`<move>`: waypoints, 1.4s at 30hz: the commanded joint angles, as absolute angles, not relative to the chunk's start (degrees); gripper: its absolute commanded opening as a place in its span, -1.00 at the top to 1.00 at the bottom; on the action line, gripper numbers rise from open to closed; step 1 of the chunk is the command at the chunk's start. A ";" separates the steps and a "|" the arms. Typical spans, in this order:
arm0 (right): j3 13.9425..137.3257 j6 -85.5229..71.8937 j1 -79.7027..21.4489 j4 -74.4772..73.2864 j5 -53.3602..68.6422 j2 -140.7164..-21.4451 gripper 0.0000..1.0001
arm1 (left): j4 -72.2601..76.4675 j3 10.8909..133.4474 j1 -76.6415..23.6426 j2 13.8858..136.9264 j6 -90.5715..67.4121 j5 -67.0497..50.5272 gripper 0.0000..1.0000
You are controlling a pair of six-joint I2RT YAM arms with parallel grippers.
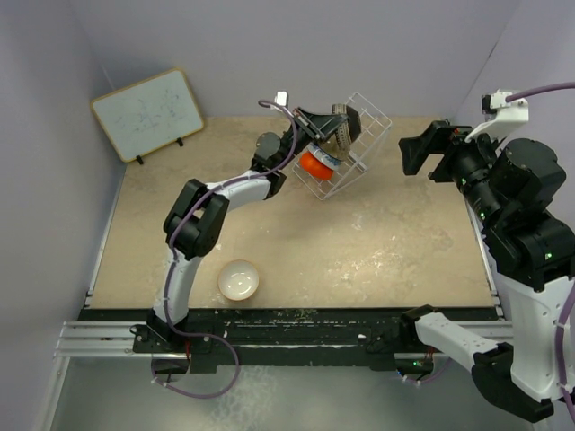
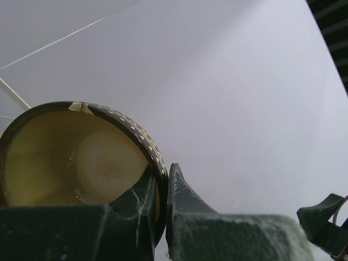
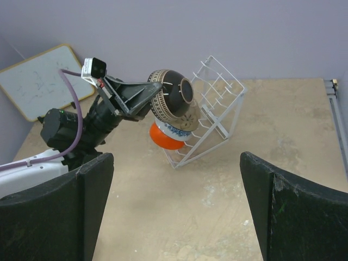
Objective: Load the bowls into the dish rack
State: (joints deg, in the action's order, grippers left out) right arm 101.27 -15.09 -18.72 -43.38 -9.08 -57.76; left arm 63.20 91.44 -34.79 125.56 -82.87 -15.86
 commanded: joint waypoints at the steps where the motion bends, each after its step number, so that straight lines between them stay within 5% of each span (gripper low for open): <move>1: 102.21 -13.73 -18.54 -41.87 -10.30 -58.03 -1.00 | 78.85 97.42 -34.33 125.69 -91.28 -8.38 1.00; 19: 101.37 -13.45 -18.54 -42.43 -11.33 -58.02 -1.00 | 87.19 100.78 -34.19 137.34 -99.76 4.72 1.00; 42: 100.24 -13.10 -18.54 -43.17 -12.26 -57.63 -1.00 | 87.57 114.12 -34.27 150.42 -103.79 5.94 1.00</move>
State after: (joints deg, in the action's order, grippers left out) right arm 100.62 -14.28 -18.72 -44.45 -11.29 -57.74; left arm 79.72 109.86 -34.54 151.22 -102.43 5.80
